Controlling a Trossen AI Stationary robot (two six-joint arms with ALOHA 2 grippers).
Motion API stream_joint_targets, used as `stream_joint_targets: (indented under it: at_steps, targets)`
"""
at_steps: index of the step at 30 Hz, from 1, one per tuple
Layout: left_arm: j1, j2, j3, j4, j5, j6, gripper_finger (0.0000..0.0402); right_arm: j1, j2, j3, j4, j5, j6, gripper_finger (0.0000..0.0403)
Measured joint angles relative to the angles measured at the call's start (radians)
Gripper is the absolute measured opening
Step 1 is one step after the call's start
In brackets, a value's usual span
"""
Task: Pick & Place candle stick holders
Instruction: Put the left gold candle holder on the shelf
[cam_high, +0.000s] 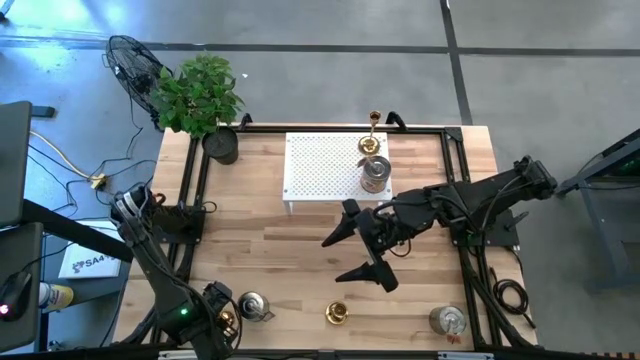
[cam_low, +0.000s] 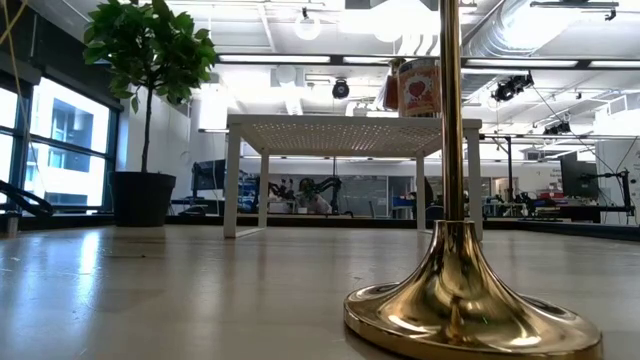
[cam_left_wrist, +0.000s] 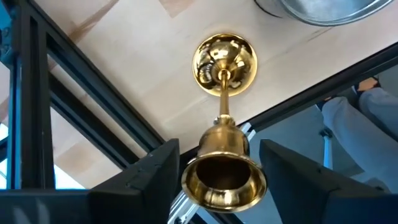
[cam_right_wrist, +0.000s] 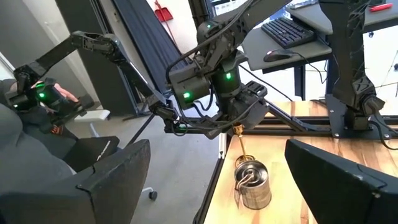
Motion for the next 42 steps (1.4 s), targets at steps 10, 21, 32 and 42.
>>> stream_joint_targets:
  at_steps: [10,21,32,42]
  targets:
    - [0.0,-0.001,0.0,-0.004,-0.005,0.024,0.0134,0.0,0.0,0.0,0.0,0.0,-0.002,0.0367]
    - [0.002,-0.001,0.0,-0.005,0.028,0.057,0.0142,0.0,0.0,0.0,0.0,0.0,-0.002,0.0367]
    - [0.007,-0.003,0.0,-0.006,0.071,0.068,0.0132,0.0,0.0,0.0,-0.007,-0.03,-0.002,0.0367]
    - [0.008,-0.005,0.089,-0.081,0.093,0.071,0.0132,0.038,0.0,0.0,-0.011,-0.004,-0.061,0.0367]
